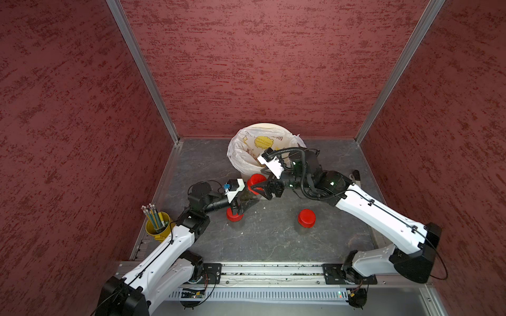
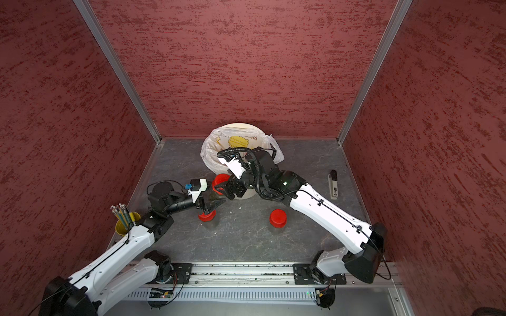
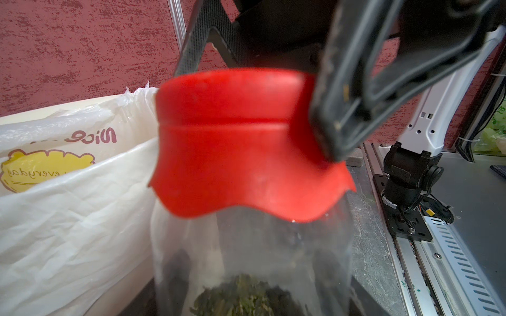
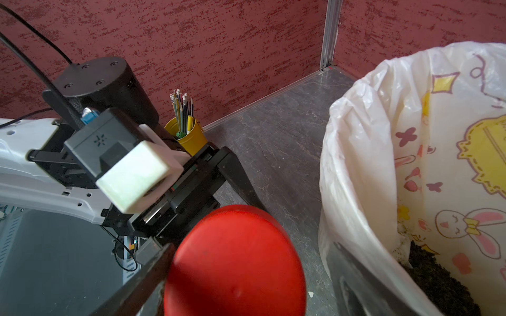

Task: Empty moldy tea leaves from jars
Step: Screw the lid onto the jar.

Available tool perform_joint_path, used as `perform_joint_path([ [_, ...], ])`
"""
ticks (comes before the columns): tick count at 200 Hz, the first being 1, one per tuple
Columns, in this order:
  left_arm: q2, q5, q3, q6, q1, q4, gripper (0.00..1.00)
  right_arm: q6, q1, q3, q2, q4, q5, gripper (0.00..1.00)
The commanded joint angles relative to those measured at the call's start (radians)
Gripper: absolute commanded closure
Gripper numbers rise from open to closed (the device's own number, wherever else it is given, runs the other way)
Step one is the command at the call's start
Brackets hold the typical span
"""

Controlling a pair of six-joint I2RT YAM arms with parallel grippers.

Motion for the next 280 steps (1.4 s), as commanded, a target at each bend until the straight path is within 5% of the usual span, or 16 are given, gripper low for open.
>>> perform_joint_path([
  [1, -0.015, 0.025, 0.024, -0.005, 0.007, 0.027, 0.46, -0.022, -0.001, -0.016, -0.021, -0.006, -0.027, 0.11],
  [109, -0.014, 0.054, 0.035, -0.002, 0.008, 0.008, 0.47, -0.053, -0.001, -0.038, -0.028, 0.017, -0.027, 0.32],
  [181, -0.01, 0.073, 0.042, -0.001, 0.008, -0.001, 0.47, -0.084, -0.001, -0.017, -0.011, 0.008, -0.036, 0.23],
  [280, -0.021, 0.194, 0.052, -0.028, 0.043, -0.005, 0.48, -0.249, -0.003, -0.014, -0.002, -0.033, -0.069, 0.5],
])
